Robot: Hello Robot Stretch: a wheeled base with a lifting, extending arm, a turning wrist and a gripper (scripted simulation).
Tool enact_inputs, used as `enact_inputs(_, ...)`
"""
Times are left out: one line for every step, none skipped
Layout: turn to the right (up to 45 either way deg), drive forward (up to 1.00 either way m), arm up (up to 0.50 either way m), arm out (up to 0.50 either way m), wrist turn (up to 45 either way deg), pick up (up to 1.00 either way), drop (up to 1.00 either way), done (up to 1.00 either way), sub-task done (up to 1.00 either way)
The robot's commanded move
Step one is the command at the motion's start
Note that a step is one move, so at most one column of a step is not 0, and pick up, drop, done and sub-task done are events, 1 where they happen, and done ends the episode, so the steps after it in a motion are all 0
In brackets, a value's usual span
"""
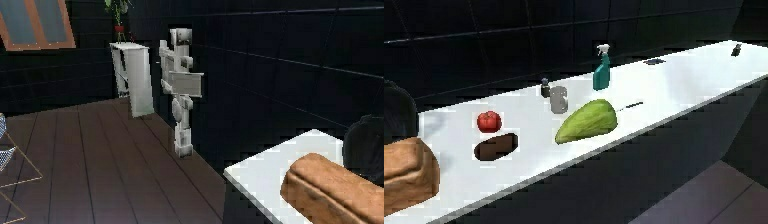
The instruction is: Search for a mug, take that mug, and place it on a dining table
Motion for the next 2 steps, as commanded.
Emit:
enact_inputs(0.0,0.00,0.50,0.00,0.0,0.00,0.00,0.00,0.00)
enact_inputs(0.0,0.00,0.38,0.00,0.0,0.00,0.00,0.00,0.00)
